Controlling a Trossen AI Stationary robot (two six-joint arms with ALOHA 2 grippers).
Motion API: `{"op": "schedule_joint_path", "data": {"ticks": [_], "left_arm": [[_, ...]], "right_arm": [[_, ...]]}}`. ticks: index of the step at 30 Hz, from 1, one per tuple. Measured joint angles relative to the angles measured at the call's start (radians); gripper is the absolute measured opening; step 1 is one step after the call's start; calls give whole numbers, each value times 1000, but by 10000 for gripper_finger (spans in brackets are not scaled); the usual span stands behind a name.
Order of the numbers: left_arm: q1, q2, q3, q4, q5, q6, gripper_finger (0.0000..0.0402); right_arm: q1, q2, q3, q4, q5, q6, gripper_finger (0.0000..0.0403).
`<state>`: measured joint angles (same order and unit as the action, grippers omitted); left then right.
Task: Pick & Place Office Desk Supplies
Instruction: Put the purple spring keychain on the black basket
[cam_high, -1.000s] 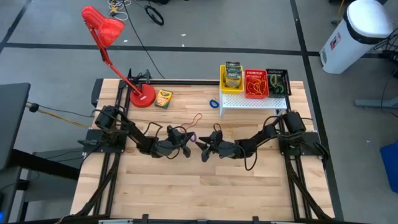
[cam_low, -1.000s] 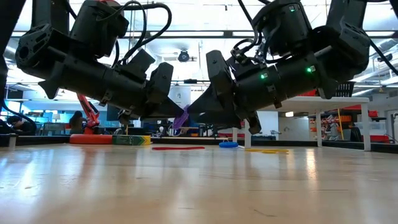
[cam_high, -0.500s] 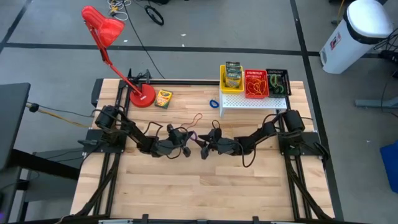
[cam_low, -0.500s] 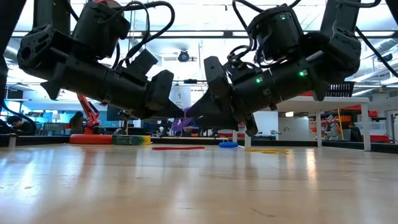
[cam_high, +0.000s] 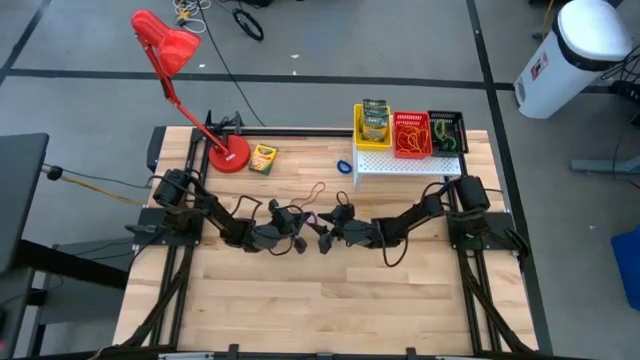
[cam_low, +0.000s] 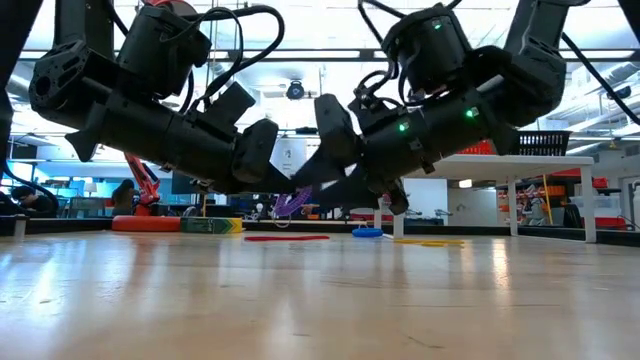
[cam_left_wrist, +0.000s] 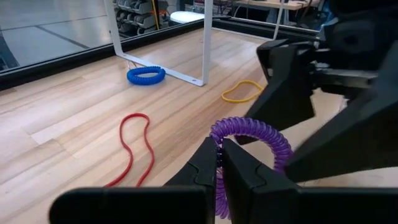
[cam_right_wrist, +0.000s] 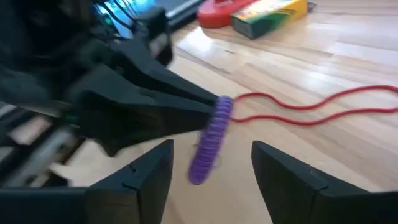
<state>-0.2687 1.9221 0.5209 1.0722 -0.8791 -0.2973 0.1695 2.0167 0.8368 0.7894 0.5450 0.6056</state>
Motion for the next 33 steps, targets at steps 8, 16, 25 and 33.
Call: {"op": "schedule_joint_path", "data": {"ticks": [8, 16, 25, 33], "left_arm": [[0, 0, 0, 1, 0, 3, 14], [-3, 0, 0, 1, 0, 3, 14], [-34, 0, 0, 18, 4, 21, 40], [-67, -3, -1, 13, -15, 23, 100]], "right_arm": [[-5, 0, 0, -5, 1, -22, 146], [-6, 0, -1, 2, -15, -47, 35], [-5, 0, -1, 7, -21, -117, 38], [-3, 0, -2, 14, -24, -162, 21]]}}
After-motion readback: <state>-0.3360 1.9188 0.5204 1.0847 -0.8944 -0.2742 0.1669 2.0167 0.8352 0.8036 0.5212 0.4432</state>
